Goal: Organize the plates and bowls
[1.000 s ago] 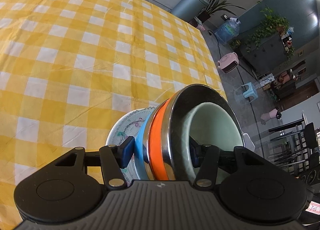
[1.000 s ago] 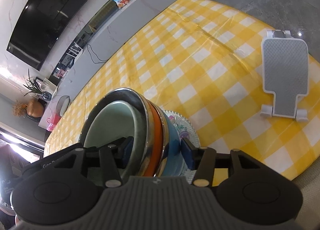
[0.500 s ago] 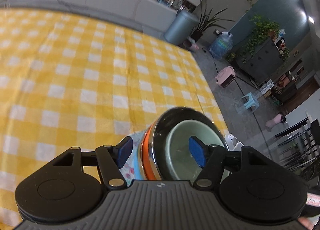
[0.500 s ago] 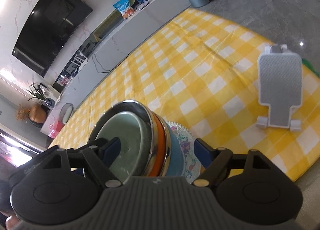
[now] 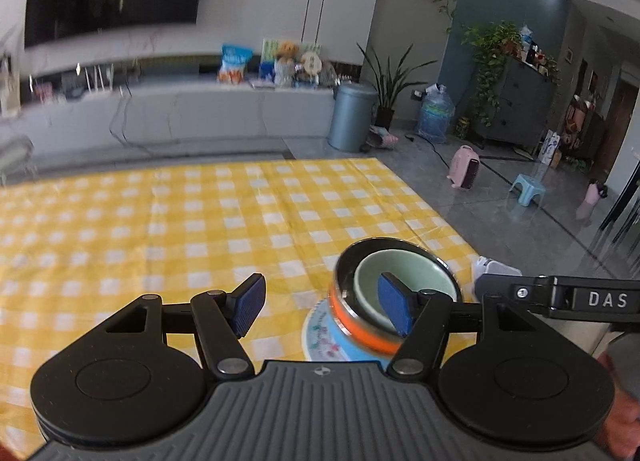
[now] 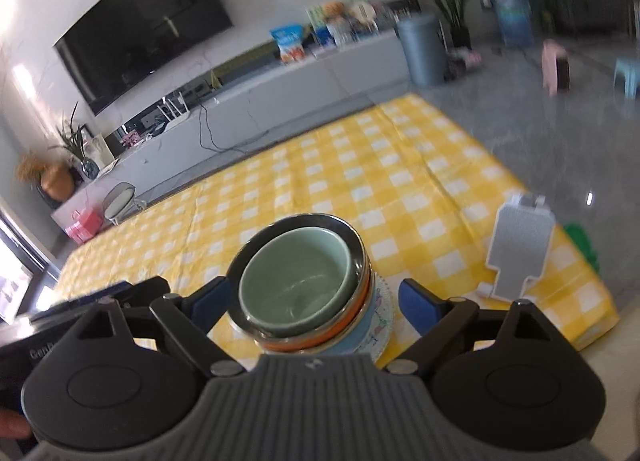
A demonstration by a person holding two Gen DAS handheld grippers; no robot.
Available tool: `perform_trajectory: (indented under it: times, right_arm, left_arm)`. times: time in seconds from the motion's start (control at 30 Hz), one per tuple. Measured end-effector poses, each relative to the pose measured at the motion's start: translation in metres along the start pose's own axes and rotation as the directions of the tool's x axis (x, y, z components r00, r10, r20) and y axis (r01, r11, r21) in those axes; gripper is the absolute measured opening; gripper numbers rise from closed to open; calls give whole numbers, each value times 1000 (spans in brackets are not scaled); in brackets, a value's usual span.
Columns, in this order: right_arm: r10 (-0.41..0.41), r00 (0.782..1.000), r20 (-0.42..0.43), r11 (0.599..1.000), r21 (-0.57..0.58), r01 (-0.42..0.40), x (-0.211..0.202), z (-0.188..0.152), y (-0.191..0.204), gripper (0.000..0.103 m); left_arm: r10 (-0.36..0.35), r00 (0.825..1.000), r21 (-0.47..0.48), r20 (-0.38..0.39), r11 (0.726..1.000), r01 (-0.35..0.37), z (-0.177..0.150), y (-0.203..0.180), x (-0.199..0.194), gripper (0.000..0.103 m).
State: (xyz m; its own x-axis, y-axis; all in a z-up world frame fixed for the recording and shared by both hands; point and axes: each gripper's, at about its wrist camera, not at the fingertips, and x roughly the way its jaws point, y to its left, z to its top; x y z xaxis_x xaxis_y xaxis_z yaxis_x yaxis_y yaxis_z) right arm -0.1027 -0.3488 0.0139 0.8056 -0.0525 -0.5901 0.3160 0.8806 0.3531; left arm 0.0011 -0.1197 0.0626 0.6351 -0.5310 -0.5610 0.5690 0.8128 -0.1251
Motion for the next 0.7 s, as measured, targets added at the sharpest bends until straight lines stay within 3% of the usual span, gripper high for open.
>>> perform_trajectory:
  times: [0.2, 0.43, 0.6, 0.7]
  right_arm:
    - [-57, 992, 110, 986, -148, 73, -35, -30, 21, 91]
    - [-82, 977, 197, 979, -169, 116, -53, -64, 29, 95]
    - [-105, 968, 226, 972, -181, 148, -57, -84, 32, 95]
    - [-134, 970, 204, 966, -191, 174, -52, -93, 33, 95]
  left_arm:
    - [77, 993, 51, 90, 995, -82, -16, -6, -24, 75]
    - [175, 972, 138, 155, 971, -197, -44, -18, -37, 73]
    - [205, 967, 135, 152, 965, -226, -62, -21, -38, 73]
    - [175, 976, 145, 130, 970, -193, -70, -23, -34, 73]
